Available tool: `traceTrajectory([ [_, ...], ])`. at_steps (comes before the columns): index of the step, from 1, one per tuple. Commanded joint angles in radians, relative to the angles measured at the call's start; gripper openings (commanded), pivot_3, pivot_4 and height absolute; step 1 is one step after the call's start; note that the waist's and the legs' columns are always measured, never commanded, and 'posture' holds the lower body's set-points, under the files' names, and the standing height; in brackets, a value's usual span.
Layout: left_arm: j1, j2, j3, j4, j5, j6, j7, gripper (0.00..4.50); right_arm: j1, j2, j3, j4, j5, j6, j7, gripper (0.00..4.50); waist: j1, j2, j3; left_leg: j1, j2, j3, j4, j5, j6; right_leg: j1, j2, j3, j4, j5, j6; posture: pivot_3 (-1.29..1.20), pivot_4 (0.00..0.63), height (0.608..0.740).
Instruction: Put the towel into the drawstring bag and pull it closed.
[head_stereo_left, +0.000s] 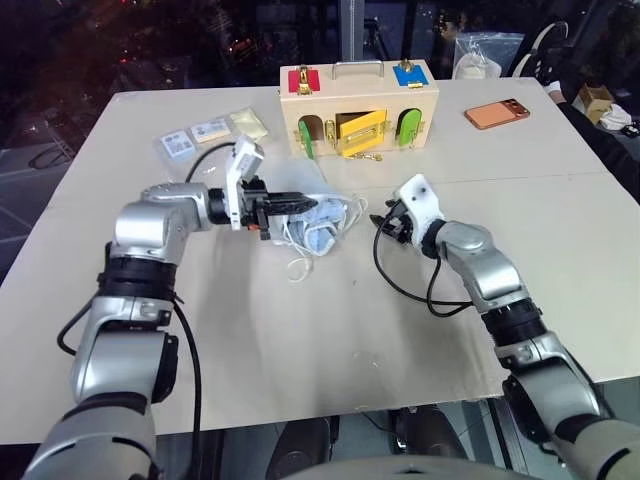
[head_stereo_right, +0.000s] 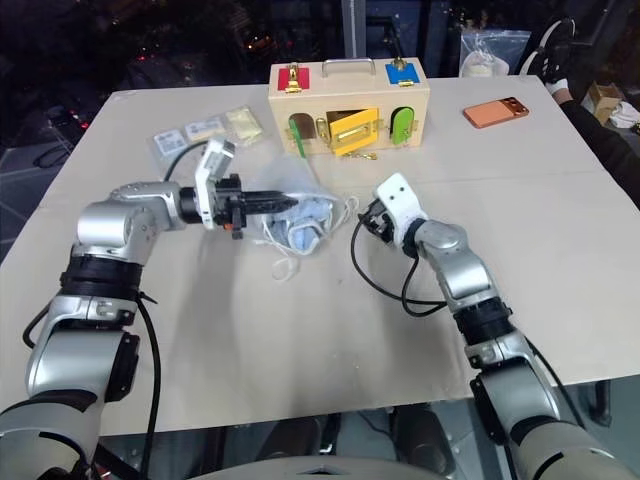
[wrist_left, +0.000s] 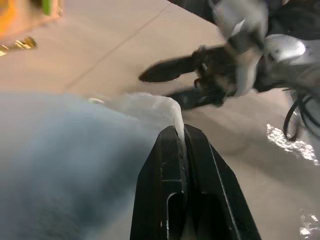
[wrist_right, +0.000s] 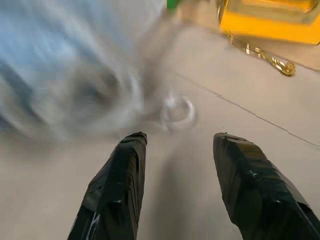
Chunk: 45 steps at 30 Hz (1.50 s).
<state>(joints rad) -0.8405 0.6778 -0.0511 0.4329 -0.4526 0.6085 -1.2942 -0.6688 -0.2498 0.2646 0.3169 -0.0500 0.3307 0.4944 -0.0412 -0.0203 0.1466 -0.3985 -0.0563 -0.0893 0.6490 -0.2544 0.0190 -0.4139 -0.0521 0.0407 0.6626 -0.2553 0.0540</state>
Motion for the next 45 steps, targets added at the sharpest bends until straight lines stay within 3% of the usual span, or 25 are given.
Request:
traceTrajectory([
  [1,-0.039,0.017,0.024,0.015,0.016,-0.035,-0.017,0.0,-0.038,0.023,-0.008,0.033,0.009,-0.102,0.031,2.3,-0.003,0.0,0.0,0.0,0.0,0.0,0.0,0.0,0.0,0.0,0.0,0.0,0.0,0.0,0.0,0.0,0.15,0.74],
  [3,-0.046,0.021,0.025,0.023,0.028,-0.049,-0.022,0.0,-0.035,0.055,-0.052,0.024,0.089,-0.065,0.084,2.3,-0.008,0.0,0.0,0.0,0.001,0.0,0.0,0.0,0.0,0.0,0.0,0.0,0.0,0.0,0.0,0.0,0.15,0.74],
  [4,-0.048,0.026,0.026,0.024,0.032,-0.052,-0.029,0.0,-0.029,0.066,-0.077,0.004,0.129,-0.043,0.105,2.56,-0.01,0.0,0.0,0.0,0.001,0.0,0.0,0.0,0.0,0.0,0.0,0.0,0.001,0.0,0.0,0.0,0.15,0.74],
  [7,-0.058,0.04,0.036,0.035,0.038,-0.055,-0.042,0.0,-0.008,0.069,-0.096,-0.049,0.167,-0.017,0.135,3.56,-0.016,0.0,0.0,0.0,0.001,-0.001,0.0,0.0,0.0,0.0,0.0,0.0,0.001,0.0,0.0,0.0,0.15,0.74],
  [8,-0.061,0.045,0.039,0.04,0.039,-0.054,-0.046,0.0,-0.004,0.073,-0.097,-0.058,0.167,-0.016,0.127,4.21,-0.016,0.0,0.0,0.0,0.001,-0.001,0.001,0.0,0.0,0.0,0.0,0.0,0.001,0.0,0.0,0.0,0.15,0.74],
  [9,-0.061,0.052,0.041,0.043,0.043,-0.063,-0.05,0.0,-0.004,0.08,-0.096,-0.055,0.162,-0.016,0.113,4.42,-0.017,0.0,0.0,0.0,0.001,-0.001,0.001,0.0,0.0,0.0,0.0,0.0,0.001,0.0,0.0,0.0,0.15,0.74],
  [15,-0.066,0.078,0.057,0.059,0.047,-0.071,-0.06,0.0,-0.025,0.184,-0.12,0.017,0.176,0.009,0.023,4.42,-0.025,0.0,0.0,0.0,0.001,-0.001,0.001,0.0,0.0,0.0,0.0,0.0,0.001,0.0,0.0,0.0,0.15,0.74],
  [41,-0.102,0.139,0.1,0.115,0.055,-0.089,-0.081,0.0,-0.195,0.255,-0.022,0.434,-0.09,-0.317,-0.162,4.42,-0.032,0.0,0.0,0.0,0.001,-0.001,0.001,0.0,0.0,0.0,0.003,0.0,0.001,0.0,0.0,0.0,0.15,0.74],
  [45,-0.113,0.14,0.111,0.131,0.056,-0.094,-0.071,0.0,-0.202,0.271,-0.017,0.475,-0.141,-0.369,-0.261,4.42,-0.034,0.0,0.0,0.0,0.001,-0.001,0.001,0.0,0.0,0.0,0.004,0.0,0.002,0.0,0.0,0.0,0.15,0.74],
])
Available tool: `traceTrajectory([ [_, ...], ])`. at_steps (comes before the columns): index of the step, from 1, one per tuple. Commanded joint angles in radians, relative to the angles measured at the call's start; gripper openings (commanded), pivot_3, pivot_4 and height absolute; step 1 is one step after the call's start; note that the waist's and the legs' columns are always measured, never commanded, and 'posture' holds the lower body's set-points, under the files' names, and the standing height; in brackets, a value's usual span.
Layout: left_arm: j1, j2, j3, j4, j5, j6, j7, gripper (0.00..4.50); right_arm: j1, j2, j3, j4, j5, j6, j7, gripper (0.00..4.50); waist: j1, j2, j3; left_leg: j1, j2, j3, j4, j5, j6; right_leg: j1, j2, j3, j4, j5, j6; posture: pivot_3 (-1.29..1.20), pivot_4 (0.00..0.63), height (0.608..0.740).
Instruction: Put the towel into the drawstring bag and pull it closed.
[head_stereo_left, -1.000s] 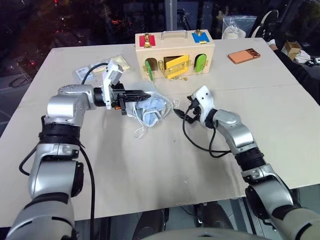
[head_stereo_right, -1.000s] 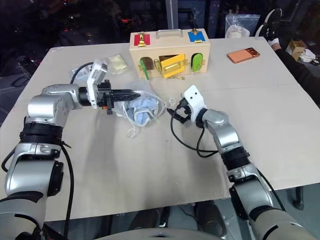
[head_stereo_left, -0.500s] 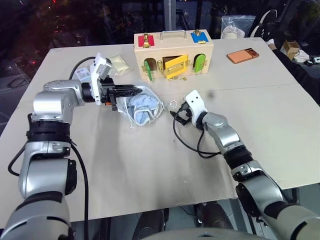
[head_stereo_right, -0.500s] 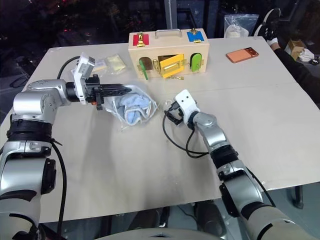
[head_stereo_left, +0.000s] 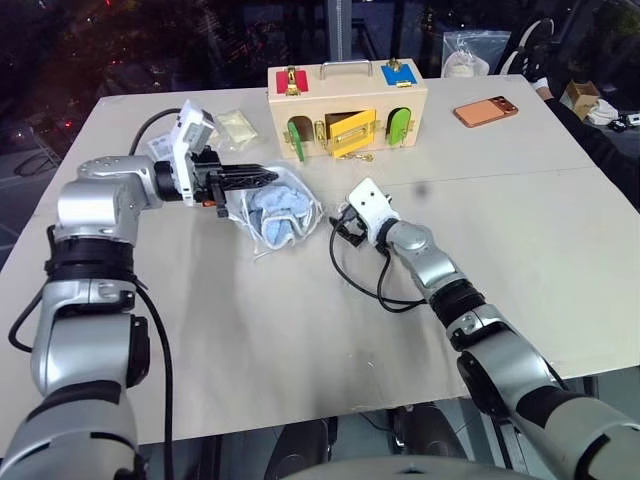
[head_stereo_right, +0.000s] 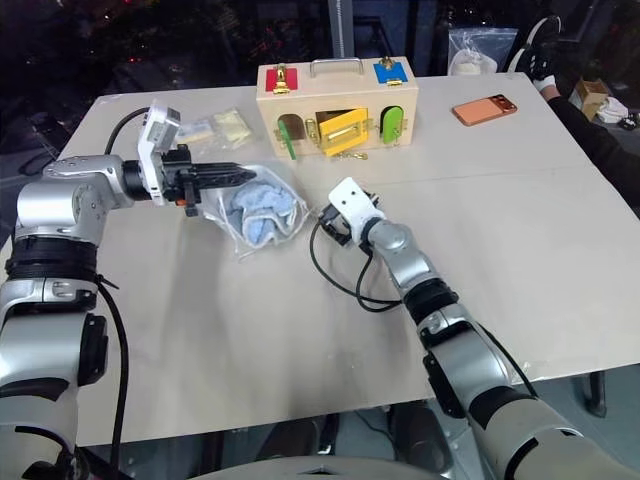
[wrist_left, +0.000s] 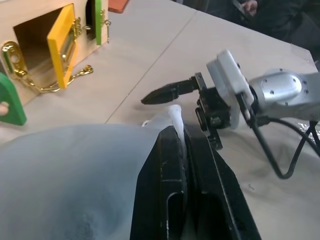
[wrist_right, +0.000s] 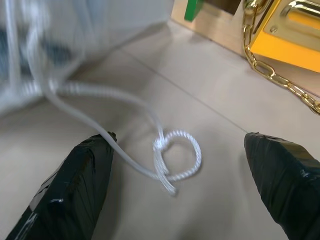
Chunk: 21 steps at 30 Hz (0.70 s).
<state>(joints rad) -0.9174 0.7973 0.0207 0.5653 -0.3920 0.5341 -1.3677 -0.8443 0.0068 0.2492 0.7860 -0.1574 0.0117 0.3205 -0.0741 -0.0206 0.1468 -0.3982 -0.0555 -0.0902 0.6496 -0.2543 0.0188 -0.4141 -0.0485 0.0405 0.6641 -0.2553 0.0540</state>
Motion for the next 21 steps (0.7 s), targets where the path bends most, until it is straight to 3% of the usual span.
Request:
traceTrajectory([
  [1,-0.035,0.022,0.042,0.0,-0.003,-0.021,0.002,0.0,-0.025,0.021,-0.012,0.006,-0.04,-0.055,-0.135,4.42,-0.002,0.0,0.0,0.0,0.0,0.0,0.0,0.0,0.0,0.0,0.0,0.0,0.0,0.0,0.0,0.0,0.15,0.74],
  [5,-0.033,0.027,0.054,0.008,-0.001,-0.021,0.011,0.0,0.019,0.067,-0.058,-0.057,-0.031,-0.051,-0.268,3.24,-0.005,0.0,0.0,0.0,0.0,0.0,0.0,0.0,0.0,0.0,0.0,0.0,0.0,0.0,0.0,0.0,0.15,0.74],
  [9,-0.023,0.024,0.06,0.0,-0.003,-0.017,0.015,0.0,0.059,0.12,-0.098,-0.092,-0.008,-0.047,-0.367,3.24,-0.011,0.0,0.0,0.0,0.0,0.0,0.0,0.0,0.0,0.0,0.0,0.0,0.0,0.0,0.0,0.0,0.15,0.74],
  [21,0.005,0.005,0.067,-0.052,-0.017,0.011,0.027,0.0,-0.032,0.163,-0.077,0.101,-0.015,-0.139,-0.34,3.24,-0.026,0.0,0.0,0.001,0.0,0.0,0.0,0.0,0.0,0.0,0.0,0.001,0.001,0.0,0.0,0.0,0.15,0.74],
])
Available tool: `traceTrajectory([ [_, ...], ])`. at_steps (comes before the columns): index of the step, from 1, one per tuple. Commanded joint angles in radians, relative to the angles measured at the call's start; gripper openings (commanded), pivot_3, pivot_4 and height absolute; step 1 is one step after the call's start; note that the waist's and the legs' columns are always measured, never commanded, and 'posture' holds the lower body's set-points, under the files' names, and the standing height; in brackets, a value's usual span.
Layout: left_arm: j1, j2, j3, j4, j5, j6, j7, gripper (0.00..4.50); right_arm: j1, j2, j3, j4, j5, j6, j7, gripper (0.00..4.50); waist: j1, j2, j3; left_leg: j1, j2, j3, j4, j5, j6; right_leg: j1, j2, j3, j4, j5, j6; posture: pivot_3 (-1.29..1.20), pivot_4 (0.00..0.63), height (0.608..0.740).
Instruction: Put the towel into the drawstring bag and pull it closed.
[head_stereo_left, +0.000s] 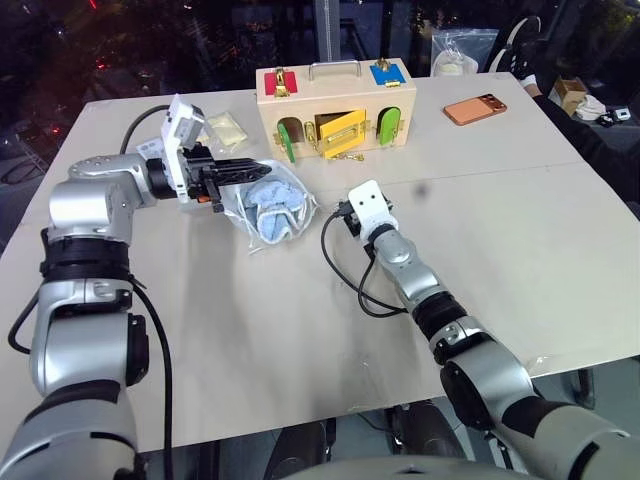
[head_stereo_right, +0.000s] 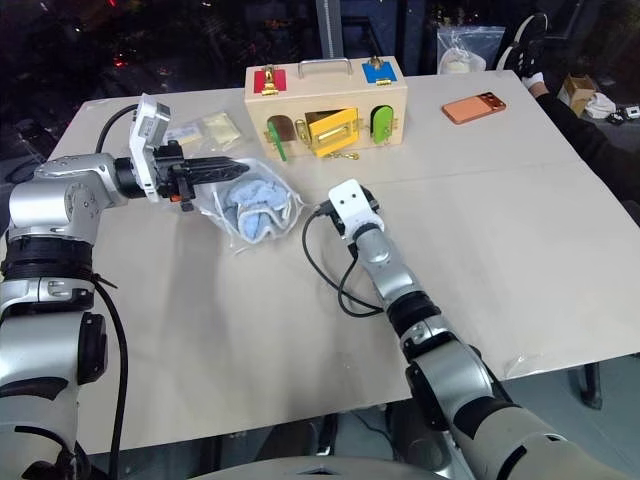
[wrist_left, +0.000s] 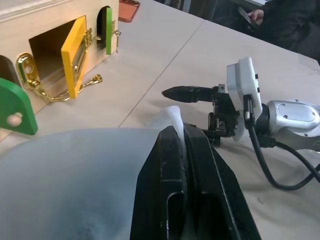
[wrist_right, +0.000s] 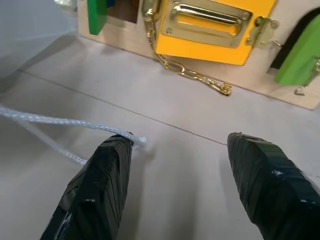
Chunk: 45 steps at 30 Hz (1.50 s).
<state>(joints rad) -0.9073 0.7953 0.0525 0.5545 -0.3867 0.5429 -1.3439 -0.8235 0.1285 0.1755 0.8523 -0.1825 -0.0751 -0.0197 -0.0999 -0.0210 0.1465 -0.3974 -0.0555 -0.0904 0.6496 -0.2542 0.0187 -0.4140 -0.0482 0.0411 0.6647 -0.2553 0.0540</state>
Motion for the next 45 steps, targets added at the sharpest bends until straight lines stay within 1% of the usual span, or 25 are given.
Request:
traceTrajectory([
  [1,-0.002,0.007,0.036,-0.045,-0.023,0.004,0.004,0.0,-0.062,0.045,0.001,0.053,0.006,-0.069,-0.005,3.24,0.0,0.0,0.0,0.0,0.0,0.0,0.0,0.0,0.0,0.0,0.0,0.0,0.0,0.0,0.0,0.0,0.15,0.74],
  [4,0.01,0.006,0.04,-0.059,-0.027,0.008,0.011,0.0,-0.084,0.052,0.003,0.105,-0.003,-0.112,-0.035,3.24,0.0,0.0,0.0,0.0,0.0,0.0,0.0,0.0,0.0,0.0,0.0,0.0,0.0,0.0,0.0,0.0,0.15,0.74],
  [5,0.016,0.005,0.041,-0.065,-0.027,0.008,0.014,0.0,-0.087,0.054,-0.001,0.117,0.002,-0.127,-0.035,2.73,0.0,0.0,0.0,0.0,0.0,0.0,0.0,0.0,0.0,0.0,0.0,0.0,0.0,0.0,0.0,0.0,0.15,0.74],
  [7,0.026,0.002,0.042,-0.072,-0.027,0.005,0.02,0.0,-0.084,0.044,0.002,0.117,-0.004,-0.159,-0.045,2.04,0.0,0.0,0.0,0.0,0.0,0.0,0.0,0.0,0.0,0.0,0.0,0.0,0.0,0.0,0.0,0.0,0.15,0.74],
  [8,0.028,0.0,0.042,-0.07,-0.025,0.002,0.023,0.0,-0.083,0.039,0.002,0.111,-0.005,-0.171,-0.049,1.51,0.0,0.0,0.0,0.0,0.0,0.0,0.0,0.0,0.0,0.0,0.0,0.0,0.0,0.0,0.0,0.0,0.15,0.74],
  [9,0.026,-0.002,0.042,-0.062,-0.021,-0.004,0.025,0.0,-0.08,0.032,0.002,0.1,-0.005,-0.181,-0.049,1.22,0.0,0.0,0.0,0.0,0.0,0.0,0.0,0.0,0.0,0.0,0.0,0.0,0.0,0.0,0.0,0.0,0.15,0.74],
  [11,0.017,-0.007,0.036,-0.034,-0.008,-0.026,0.026,0.0,-0.071,0.013,-0.001,0.054,-0.003,-0.202,-0.039,0.23,0.0,0.0,0.0,0.0,0.0,0.0,0.0,0.0,0.0,0.0,0.0,0.0,0.0,0.0,0.0,0.0,0.15,0.74],
  [12,0.01,-0.01,0.033,-0.016,0.0,-0.04,0.028,0.0,-0.064,0.002,0.0,0.02,0.0,-0.203,-0.022,0.08,0.0,0.0,0.0,0.0,0.0,0.0,0.0,0.0,0.0,0.0,0.0,0.0,0.0,0.0,0.0,0.0,0.15,0.74],
  [15,-0.01,-0.023,0.026,0.048,0.027,-0.091,0.036,0.0,-0.02,-0.02,0.01,-0.117,0.012,-0.153,0.049,0.08,0.001,0.0,0.0,0.0,0.0,0.0,0.0,0.0,0.0,0.0,0.0,0.0,0.0,0.0,0.0,0.0,0.15,0.74],
  [18,-0.008,-0.03,0.019,0.107,0.057,-0.138,0.039,0.0,0.041,-0.025,0.023,-0.299,0.031,-0.042,0.125,0.08,0.002,0.0,0.0,0.0,0.0,0.0,0.0,0.0,0.0,0.0,0.0,0.0,0.0,0.0,0.0,0.0,0.15,0.74],
  [20,0.02,-0.02,0.038,0.113,0.038,-0.101,0.023,0.0,0.075,-0.018,0.027,-0.419,0.049,0.062,0.16,0.08,0.001,0.0,0.0,0.0,0.0,-0.001,0.0,0.0,0.0,0.0,0.0,0.0,0.0,0.0,0.0,0.0,0.15,0.74],
  [21,0.066,-0.006,0.061,0.083,0.022,-0.079,0.031,0.59,0.087,-0.017,0.034,-0.469,0.047,0.104,0.172,0.0,0.0,0.0,0.0,0.0,0.0,-0.001,0.0,0.0,0.0,0.0,0.0,0.0,0.001,0.0,0.0,0.0,0.15,0.74],
  [22,0.099,0.003,0.078,0.059,0.012,-0.064,0.039,0.89,0.096,-0.017,0.04,-0.505,0.045,0.136,0.181,0.0,-0.004,0.0,0.0,0.0,0.0,-0.001,0.0,0.0,0.0,0.0,0.0,0.001,0.001,0.0,0.0,0.0,0.15,0.74],
  [23,0.146,0.01,0.109,0.018,-0.006,-0.042,0.067,1.28,0.104,-0.015,0.045,-0.537,0.047,0.168,0.191,0.0,-0.008,0.0,0.0,0.001,0.0,-0.002,0.0,0.0,0.0,-0.001,0.0,0.003,0.002,0.0,0.0,0.0,0.15,0.74],
  [25,0.315,0.045,0.195,-0.149,-0.073,0.063,0.095,2.2,0.113,-0.009,0.055,-0.579,0.052,0.214,0.206,0.0,-0.02,0.0,0.0,0.001,-0.002,-0.006,0.0,0.0,0.0,-0.001,-0.001,0.004,0.007,0.0,0.0,0.0,0.15,0.74],
  [27,0.469,0.065,0.277,-0.299,-0.127,0.14,0.128,2.2,0.118,-0.006,0.061,-0.602,0.055,0.249,0.216,0.0,-0.029,-0.002,-0.001,0.002,-0.004,-0.012,-0.001,-0.001,-0.001,-0.003,-0.002,0.006,0.008,0.0,0.0,0.0,0.15,0.74],
  [30,0.67,0.055,0.381,-0.498,-0.183,0.197,0.191,2.2,0.124,-0.007,0.065,-0.621,0.056,0.273,0.223,0.0,-0.017,-0.002,-0.001,0.001,-0.005,-0.017,-0.001,-0.001,-0.002,-0.004,-0.002,0.005,0.008,0.0,0.0,0.0,0.15,0.74],
  [31,0.739,0.045,0.4,-0.564,-0.191,0.197,0.205,2.2,0.125,-0.01,0.066,-0.623,0.056,0.276,0.226,0.0,-0.011,-0.001,-0.001,0.001,-0.005,-0.018,-0.001,-0.001,-0.002,-0.004,-0.002,0.004,0.006,0.0,0.0,0.0,0.15,0.74],
  [33,0.851,-0.006,0.434,-0.685,-0.228,0.221,0.258,2.2,0.128,-0.017,0.065,-0.627,0.057,0.28,0.233,0.0,0.009,-0.001,-0.001,0.002,-0.005,-0.018,-0.001,-0.001,-0.002,-0.004,-0.003,0.004,0.004,0.0,0.0,0.0,0.15,0.74],
  [34,0.89,-0.023,0.44,-0.726,-0.243,0.229,0.274,2.2,0.129,-0.021,0.065,-0.63,0.057,0.283,0.236,0.0,0.013,0.0,-0.001,0.002,-0.006,-0.018,-0.001,-0.001,-0.002,-0.003,-0.003,0.003,0.003,0.0,0.0,0.0,0.15,0.74],
  [37,0.979,-0.079,0.446,-0.813,-0.29,0.26,0.324,2.2,0.133,-0.032,0.064,-0.642,0.057,0.292,0.243,0.0,0.037,0.001,0.0,0.004,-0.007,-0.018,-0.001,-0.001,-0.002,0.0,-0.005,0.003,0.002,0.0,0.0,0.0,0.15,0.74],
  [40,1.041,-0.135,0.397,-0.889,-0.285,0.242,0.383,2.2,0.136,-0.041,0.06,-0.653,0.058,0.303,0.246,0.0,0.047,0.001,0.0,0.004,-0.007,-0.02,-0.001,-0.001,-0.002,0.0,-0.005,0.002,0.002,0.0,0.0,0.0,0.15,0.74],
  [45,0.968,-0.291,0.249,-0.885,-0.129,0.08,0.586,2.2,0.147,-0.056,0.056,-0.673,0.055,0.32,0.246,0.0,0.065,0.0,-0.002,0.006,-0.008,-0.02,-0.001,-0.001,-0.002,0.001,-0.005,0.0,0.002,0.001,-0.002,0.0,0.15,0.74],
])
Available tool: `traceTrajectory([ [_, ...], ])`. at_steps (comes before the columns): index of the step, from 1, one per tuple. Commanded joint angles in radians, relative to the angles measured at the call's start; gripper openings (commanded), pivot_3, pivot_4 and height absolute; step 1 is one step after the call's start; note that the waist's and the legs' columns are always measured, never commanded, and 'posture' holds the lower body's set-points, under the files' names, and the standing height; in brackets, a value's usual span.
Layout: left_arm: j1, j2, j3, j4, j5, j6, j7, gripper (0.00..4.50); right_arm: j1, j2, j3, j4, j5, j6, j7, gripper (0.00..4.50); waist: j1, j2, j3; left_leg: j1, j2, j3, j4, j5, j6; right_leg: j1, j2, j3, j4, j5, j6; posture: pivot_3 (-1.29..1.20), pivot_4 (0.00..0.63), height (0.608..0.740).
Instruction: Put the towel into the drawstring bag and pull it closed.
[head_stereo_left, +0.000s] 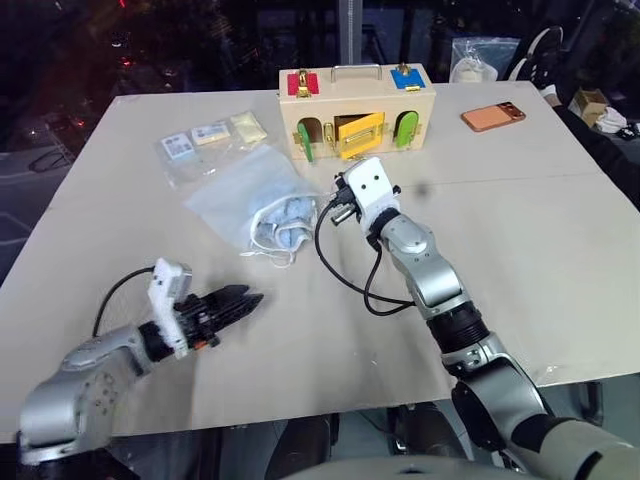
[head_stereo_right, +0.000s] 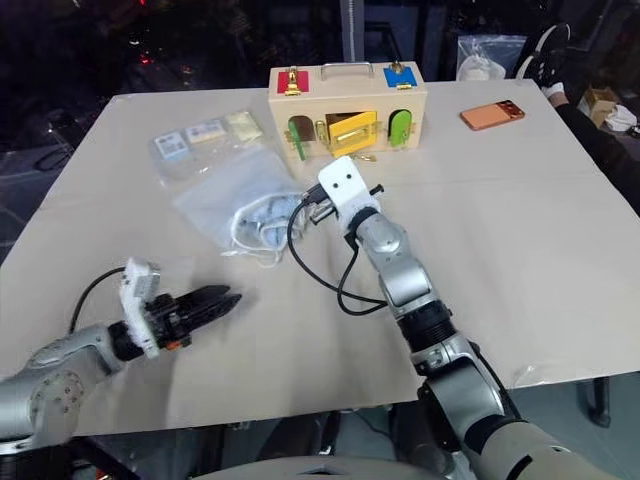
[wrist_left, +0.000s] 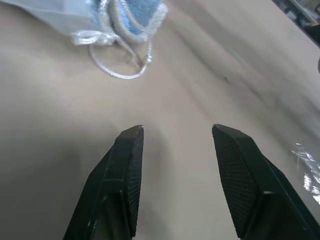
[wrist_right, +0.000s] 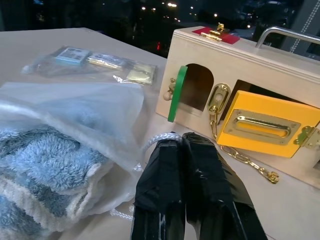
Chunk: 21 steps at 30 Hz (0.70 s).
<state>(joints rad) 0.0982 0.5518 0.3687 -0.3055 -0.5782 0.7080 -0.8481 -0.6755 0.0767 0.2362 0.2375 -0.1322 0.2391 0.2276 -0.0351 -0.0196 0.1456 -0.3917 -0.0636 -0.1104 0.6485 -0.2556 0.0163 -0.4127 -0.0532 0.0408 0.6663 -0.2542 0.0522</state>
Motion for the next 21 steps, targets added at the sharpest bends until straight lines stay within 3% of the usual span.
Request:
traceTrajectory([
  [1,-0.05,-0.068,-0.096,-0.021,0.096,-0.121,0.116,2.2,0.001,-0.006,-0.005,-0.061,0.003,0.009,-0.003,0.0,0.0,-0.002,-0.001,0.0,0.0,0.0,0.0,0.0,0.0,0.0,0.0,0.0,0.0,0.0,0.0,0.0,0.15,0.74],
  [10,-0.155,-0.129,-0.305,0.07,0.32,-0.25,0.288,2.2,0.014,-0.029,-0.014,-0.105,0.0,0.049,-0.015,0.0,-0.007,-0.002,-0.001,0.0,0.0,0.001,-0.001,0.0,0.0,-0.001,0.001,0.001,-0.001,0.0,0.0,0.0,0.15,0.74],
  [16,-0.174,-0.128,-0.421,0.15,0.364,-0.261,0.252,2.2,0.016,-0.043,-0.027,-0.115,0.005,0.061,-0.02,0.0,-0.006,-0.001,-0.002,0.0,0.0,0.001,-0.001,0.0,0.0,0.0,0.001,0.001,-0.001,0.0,0.0,0.0,0.15,0.74],
  [21,-0.221,-0.197,-0.357,0.246,0.319,-0.305,0.267,0.09,0.0,-0.061,-0.051,-0.102,0.02,0.056,-0.015,0.0,0.003,0.004,-0.006,0.0,-0.001,0.0,0.0,0.0,0.0,0.0,0.0,0.0,-0.002,0.0,0.0,0.0,0.15,0.74],
])
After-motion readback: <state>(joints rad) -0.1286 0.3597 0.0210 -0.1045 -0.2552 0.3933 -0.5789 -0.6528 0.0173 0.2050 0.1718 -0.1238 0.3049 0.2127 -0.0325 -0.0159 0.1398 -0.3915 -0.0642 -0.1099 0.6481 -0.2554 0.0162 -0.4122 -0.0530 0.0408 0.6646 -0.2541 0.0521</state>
